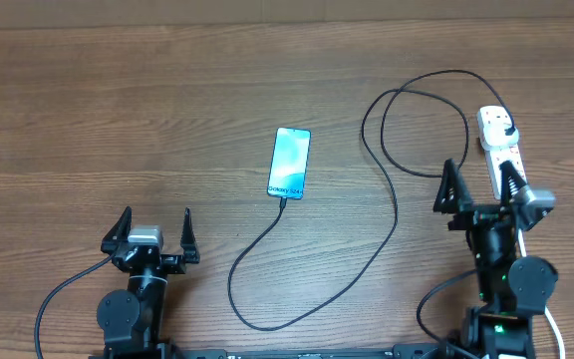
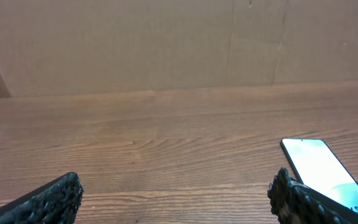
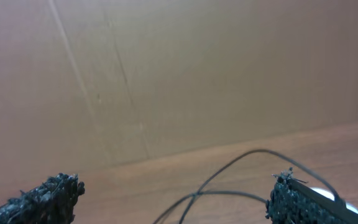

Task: Plug charger to phone and switch on socket

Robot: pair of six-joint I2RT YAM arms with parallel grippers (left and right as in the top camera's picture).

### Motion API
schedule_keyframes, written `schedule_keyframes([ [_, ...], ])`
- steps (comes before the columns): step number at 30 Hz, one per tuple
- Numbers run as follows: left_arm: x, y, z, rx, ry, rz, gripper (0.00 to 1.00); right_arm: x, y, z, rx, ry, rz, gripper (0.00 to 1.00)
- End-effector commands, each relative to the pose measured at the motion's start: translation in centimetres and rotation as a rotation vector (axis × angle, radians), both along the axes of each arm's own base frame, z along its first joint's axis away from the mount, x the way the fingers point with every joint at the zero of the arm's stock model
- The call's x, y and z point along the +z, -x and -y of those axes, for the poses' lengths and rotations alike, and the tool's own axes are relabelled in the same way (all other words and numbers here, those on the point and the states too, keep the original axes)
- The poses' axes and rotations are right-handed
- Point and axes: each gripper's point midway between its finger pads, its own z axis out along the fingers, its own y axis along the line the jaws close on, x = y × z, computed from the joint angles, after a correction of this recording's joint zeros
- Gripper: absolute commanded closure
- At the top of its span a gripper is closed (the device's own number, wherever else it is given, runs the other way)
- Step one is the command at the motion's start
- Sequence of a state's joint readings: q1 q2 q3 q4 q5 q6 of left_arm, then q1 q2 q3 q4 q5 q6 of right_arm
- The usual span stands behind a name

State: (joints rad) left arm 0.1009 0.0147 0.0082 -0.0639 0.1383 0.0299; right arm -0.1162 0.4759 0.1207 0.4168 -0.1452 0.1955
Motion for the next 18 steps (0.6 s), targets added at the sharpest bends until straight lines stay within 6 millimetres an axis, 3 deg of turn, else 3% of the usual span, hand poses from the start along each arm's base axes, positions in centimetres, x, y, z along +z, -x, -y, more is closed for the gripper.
schedule_keyframes([
  [1,0.0,0.0,-0.3,0.014,-0.017,0.005,0.0,-2.7,1.2,-0.6,0.007,0.028,-0.004,0.0],
  [3,0.0,0.0,-0.3,0.014,-0.017,0.005,0.0,-4.8,1.5,-0.7,0.009,0.038,-0.083,0.0],
  [10,0.0,0.0,-0.3,0.014,-0.017,0.005,0.0,-8.1,2.9,-0.2,-0.029,0.052,-0.209,0.0],
  [13,0.0,0.0,-0.3,0.014,-0.017,0.005,0.0,-6.4,3.3,-0.1,-0.039,0.056,-0.137,0.0],
  [18,0.0,0.0,-0.3,0.014,-0.017,0.005,0.0,-6.3,3.3,-0.1,-0.038,0.053,-0.132,0.0],
])
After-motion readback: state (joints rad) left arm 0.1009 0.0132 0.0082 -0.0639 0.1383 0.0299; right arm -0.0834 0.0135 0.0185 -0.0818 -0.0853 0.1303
